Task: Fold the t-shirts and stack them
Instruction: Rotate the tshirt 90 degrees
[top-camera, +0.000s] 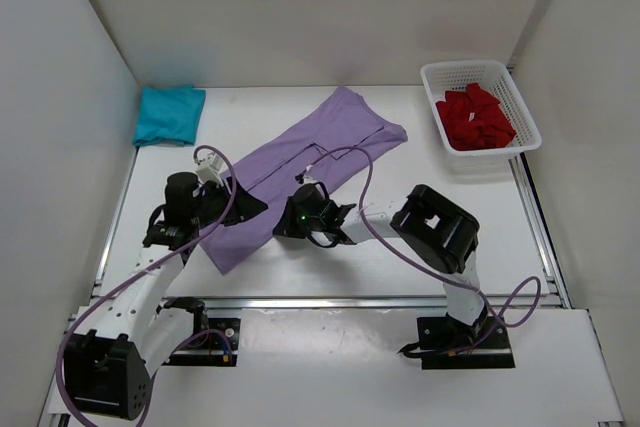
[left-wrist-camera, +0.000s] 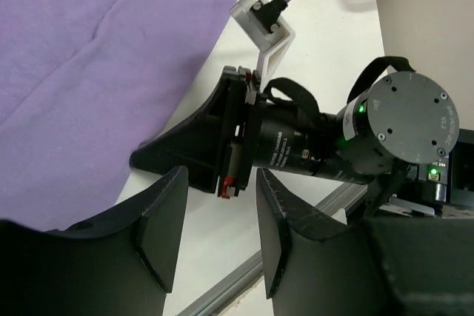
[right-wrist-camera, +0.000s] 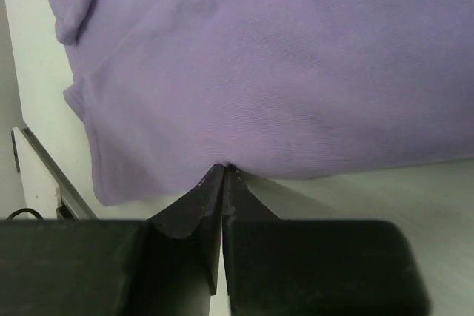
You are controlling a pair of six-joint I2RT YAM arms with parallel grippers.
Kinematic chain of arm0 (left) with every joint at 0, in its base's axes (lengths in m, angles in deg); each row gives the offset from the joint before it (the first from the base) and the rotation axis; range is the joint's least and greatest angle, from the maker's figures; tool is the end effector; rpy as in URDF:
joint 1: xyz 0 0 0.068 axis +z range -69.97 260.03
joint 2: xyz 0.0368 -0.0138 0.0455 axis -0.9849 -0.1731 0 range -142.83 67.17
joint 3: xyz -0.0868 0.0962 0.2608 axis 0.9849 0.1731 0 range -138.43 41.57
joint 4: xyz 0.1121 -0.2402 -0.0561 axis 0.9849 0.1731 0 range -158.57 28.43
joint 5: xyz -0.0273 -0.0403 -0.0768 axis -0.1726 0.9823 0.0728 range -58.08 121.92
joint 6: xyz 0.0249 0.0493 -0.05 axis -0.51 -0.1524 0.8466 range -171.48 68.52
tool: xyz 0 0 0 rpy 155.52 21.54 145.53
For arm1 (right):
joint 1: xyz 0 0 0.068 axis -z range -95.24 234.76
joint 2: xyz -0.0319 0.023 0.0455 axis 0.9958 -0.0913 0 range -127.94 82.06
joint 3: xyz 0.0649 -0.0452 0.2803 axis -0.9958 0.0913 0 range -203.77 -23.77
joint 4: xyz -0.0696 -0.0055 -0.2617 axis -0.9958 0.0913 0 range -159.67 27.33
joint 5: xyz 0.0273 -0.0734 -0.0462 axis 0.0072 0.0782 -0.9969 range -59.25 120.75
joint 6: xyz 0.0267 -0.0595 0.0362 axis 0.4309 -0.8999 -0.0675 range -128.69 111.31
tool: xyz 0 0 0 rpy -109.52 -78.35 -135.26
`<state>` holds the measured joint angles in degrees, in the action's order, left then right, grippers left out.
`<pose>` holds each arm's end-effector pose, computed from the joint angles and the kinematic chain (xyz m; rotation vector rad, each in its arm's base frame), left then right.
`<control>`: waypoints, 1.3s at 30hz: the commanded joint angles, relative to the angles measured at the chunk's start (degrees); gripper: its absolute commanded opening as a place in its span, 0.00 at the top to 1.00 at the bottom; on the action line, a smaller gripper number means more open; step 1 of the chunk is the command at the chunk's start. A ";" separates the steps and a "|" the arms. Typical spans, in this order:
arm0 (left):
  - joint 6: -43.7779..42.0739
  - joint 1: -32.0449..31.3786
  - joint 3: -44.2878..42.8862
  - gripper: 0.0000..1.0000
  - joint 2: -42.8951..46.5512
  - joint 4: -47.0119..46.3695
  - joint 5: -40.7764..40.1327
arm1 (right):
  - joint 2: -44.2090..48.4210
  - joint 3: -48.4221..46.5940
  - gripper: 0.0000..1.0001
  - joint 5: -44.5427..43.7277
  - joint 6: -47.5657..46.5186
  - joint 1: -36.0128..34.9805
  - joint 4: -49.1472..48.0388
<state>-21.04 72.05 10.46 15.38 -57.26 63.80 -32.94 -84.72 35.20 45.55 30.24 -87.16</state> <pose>0.2060 -0.0623 0.2345 -0.0854 2.1922 -0.9796 0.2557 0.3672 0.1175 -0.0539 2.4510 1.0585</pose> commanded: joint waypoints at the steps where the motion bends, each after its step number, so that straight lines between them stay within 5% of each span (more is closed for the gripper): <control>1: -1.08 -0.62 0.97 0.48 0.46 -0.07 1.34 | 2.04 2.84 1.00 -1.90 -0.44 1.52 2.21; 4: -1.43 -2.81 1.67 0.47 -0.24 -0.15 -0.23 | 12.82 14.69 1.00 -1.39 -1.85 4.94 0.71; 8: -0.90 -10.18 3.51 0.47 -2.08 -1.03 -3.13 | 31.63 34.21 1.00 8.97 -7.47 18.44 2.88; 11: -1.08 -15.90 4.04 0.46 -3.49 -0.07 -7.17 | 42.44 39.41 0.75 13.30 -14.94 27.43 14.20; 12: -1.69 -16.79 3.78 0.45 -3.58 1.16 -8.14 | 47.19 40.28 0.64 13.04 -16.52 28.58 16.25; 15: -3.10 -21.09 3.87 0.45 -1.66 5.72 -14.73 | 60.02 43.19 0.52 10.58 -15.22 29.21 24.95; 21: -1.00 -28.29 6.68 0.44 1.25 12.06 -22.99 | 76.22 48.90 0.57 9.61 -7.50 24.66 36.11; 28: 6.20 -27.35 11.68 0.45 9.06 14.88 -27.31 | 80.11 49.96 0.58 6.10 0.42 10.77 42.19; 34: 7.79 -26.46 12.57 0.47 6.27 16.64 -29.15 | 77.21 51.36 0.54 7.94 0.60 9.61 37.99; 39: 8.41 -24.27 16.69 0.39 1.52 9.88 -21.79 | 75.46 53.04 0.54 10.92 0.52 11.54 31.14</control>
<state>-13.74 46.45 24.33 18.77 -45.02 38.59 44.19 -33.24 45.67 45.79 40.84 -51.19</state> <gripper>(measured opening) 0.610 0.461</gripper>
